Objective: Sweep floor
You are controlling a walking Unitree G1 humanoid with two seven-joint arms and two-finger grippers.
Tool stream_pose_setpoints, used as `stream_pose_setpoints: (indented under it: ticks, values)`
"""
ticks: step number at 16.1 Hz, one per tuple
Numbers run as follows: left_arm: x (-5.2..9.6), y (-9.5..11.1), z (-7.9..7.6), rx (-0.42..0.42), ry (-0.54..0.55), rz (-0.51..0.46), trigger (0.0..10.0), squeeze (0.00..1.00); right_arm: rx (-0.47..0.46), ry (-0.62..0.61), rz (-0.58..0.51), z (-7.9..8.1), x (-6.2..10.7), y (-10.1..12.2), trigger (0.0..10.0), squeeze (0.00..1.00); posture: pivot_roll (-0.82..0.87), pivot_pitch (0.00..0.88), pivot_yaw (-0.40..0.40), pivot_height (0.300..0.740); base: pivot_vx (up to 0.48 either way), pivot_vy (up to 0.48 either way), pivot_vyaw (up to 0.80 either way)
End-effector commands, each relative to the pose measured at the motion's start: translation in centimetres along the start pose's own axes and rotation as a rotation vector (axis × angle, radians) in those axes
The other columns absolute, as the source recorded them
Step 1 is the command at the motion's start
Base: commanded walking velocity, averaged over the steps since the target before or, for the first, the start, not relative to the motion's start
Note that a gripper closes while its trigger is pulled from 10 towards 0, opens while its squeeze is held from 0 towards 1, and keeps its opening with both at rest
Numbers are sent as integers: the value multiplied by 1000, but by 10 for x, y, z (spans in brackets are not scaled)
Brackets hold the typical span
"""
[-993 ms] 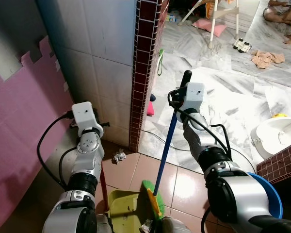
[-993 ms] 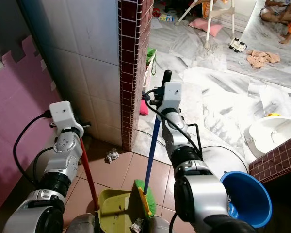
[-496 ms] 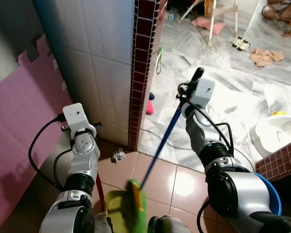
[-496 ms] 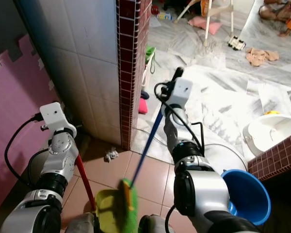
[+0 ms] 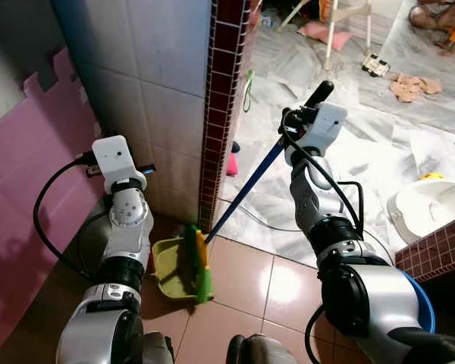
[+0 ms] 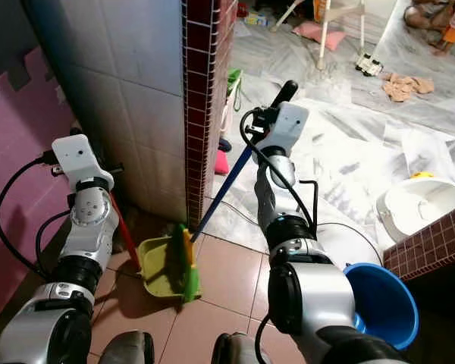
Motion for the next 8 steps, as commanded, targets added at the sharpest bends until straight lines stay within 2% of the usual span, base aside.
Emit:
stream_pose_setpoints:
  ticks: [1, 3, 5, 8]
  values:
    - [-4, 20, -7, 40, -3, -82, 10000, 0, 59, 10, -24, -2, -2, 8, 10000, 0, 42, 60, -104, 740, 0, 0, 0]
    - [-2, 17, -10, 37, -21, -72, 10000, 0, 66, 12, -38, -2, -3, 12, 10000, 0, 42, 60, -104, 740, 0, 0, 0]
    - [5, 5, -19, 33, -76, -37, 10000, 0, 86, 30, -83, -1, -8, 25, 10000, 0, 44, 57, -102, 740, 0, 0, 0]
    - [16, -4, -25, 20, -119, -32, 10000, 0, 195, 109, -199, 10, -12, 53, 10000, 0, 45, 51, -104, 740, 0, 0, 0]
Point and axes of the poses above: a point about 5 cm out from each wrist's last joint towards the gripper, its own x axis pointing back from the gripper into the wrist, its own y axis along the axis of the wrist's last joint, z = x × y, the point moved 4 cm from there along -x, pointing out of the wrist towards the gripper, and after that the axes turned 5 degrees about -x, right-handed, at the moved point
